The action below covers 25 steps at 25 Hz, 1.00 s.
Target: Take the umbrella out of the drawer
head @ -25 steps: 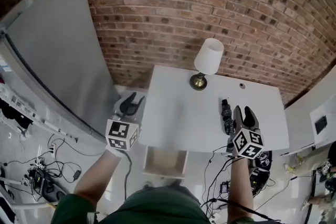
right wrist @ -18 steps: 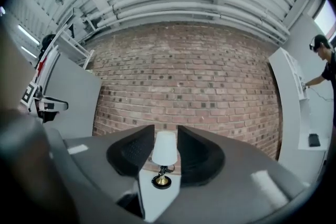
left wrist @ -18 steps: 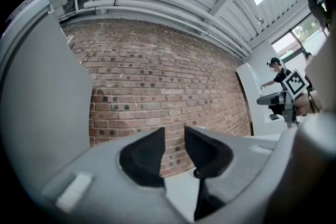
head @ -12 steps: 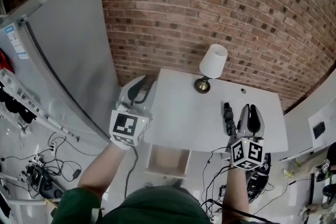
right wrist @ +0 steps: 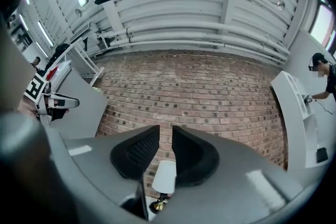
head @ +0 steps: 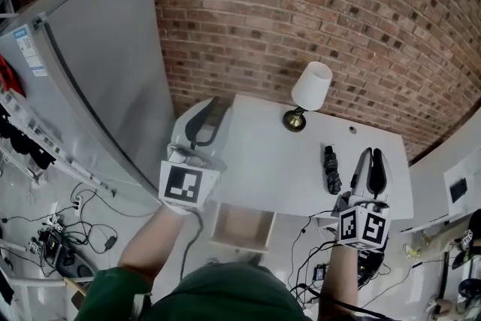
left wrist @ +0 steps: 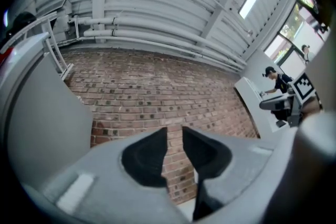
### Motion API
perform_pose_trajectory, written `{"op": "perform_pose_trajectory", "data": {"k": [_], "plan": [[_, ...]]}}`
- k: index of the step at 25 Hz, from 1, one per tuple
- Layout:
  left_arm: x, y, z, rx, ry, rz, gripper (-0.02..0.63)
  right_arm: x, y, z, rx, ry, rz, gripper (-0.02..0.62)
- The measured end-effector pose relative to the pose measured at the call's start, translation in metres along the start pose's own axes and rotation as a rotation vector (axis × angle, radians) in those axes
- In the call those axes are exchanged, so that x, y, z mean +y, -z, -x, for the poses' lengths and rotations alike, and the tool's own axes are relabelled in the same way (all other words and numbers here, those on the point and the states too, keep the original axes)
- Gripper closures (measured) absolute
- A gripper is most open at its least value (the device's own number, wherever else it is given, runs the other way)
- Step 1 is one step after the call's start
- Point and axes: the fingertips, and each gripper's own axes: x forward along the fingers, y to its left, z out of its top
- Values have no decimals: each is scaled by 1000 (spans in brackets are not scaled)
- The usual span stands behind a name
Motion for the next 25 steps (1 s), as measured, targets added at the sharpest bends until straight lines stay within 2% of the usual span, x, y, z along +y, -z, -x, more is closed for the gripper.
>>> {"op": "perform_pose_trajectory", "data": {"k": [14, 25], "plan": [[-2, 1, -2, 2, -20, 14, 511, 2, -4, -8, -11, -36, 22, 520], [-8, 34, -6, 89, -25, 16, 512, -4, 19, -9, 34, -55, 20, 520]]}}
